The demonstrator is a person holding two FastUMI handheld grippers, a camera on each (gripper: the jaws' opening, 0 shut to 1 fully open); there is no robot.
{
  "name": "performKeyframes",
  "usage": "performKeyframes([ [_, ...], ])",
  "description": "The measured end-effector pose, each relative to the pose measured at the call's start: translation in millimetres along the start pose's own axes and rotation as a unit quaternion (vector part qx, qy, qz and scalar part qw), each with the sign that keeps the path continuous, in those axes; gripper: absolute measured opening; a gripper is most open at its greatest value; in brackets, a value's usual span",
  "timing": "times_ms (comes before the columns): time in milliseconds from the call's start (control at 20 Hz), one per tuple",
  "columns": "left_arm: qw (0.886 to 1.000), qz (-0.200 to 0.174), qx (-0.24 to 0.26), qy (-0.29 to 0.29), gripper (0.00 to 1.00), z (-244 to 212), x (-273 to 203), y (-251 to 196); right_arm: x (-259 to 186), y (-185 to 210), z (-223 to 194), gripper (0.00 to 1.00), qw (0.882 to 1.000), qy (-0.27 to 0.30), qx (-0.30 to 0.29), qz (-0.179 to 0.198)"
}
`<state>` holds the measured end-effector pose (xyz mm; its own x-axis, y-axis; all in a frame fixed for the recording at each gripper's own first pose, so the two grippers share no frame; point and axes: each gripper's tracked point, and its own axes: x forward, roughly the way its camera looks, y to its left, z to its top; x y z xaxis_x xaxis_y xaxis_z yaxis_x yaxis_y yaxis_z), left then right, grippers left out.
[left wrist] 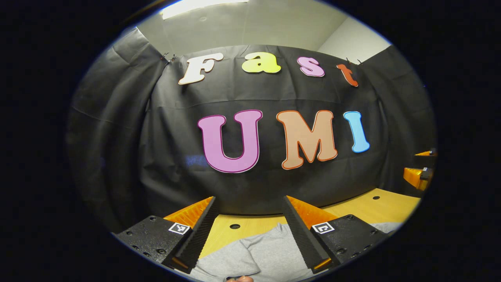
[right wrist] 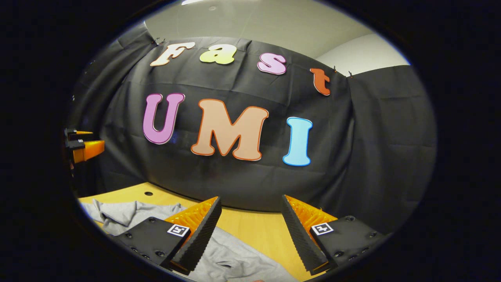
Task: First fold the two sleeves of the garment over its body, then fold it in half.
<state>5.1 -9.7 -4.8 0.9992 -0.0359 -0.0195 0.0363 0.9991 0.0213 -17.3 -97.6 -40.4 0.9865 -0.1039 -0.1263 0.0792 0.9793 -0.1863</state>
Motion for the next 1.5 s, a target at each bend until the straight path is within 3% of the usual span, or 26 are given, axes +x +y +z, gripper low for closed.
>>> performKeyframes([
  [350,1.0,-0.017,0.001,0.002,0.97,-1,3,-15,-16,-53,-54,0.97,0.997,0.073,-0.019,-0.029],
  [650,0.999,-0.033,0.003,0.003,0.96,-3,9,-33,-35,-95,-111,0.97,0.987,0.153,-0.024,-0.044],
  [900,0.999,-0.05,0.012,-0.002,0.97,-4,16,-54,-63,-123,-165,0.98,0.972,0.224,-0.022,-0.059],
  [1200,0.997,-0.072,0.0,-0.005,0.96,0,17,-86,-103,-141,-212,0.99,0.958,0.282,-0.034,-0.051],
  [1500,0.997,-0.077,0.0,0.004,0.96,-10,13,-100,-145,-138,-272,0.98,0.929,0.37,-0.007,-0.024],
])
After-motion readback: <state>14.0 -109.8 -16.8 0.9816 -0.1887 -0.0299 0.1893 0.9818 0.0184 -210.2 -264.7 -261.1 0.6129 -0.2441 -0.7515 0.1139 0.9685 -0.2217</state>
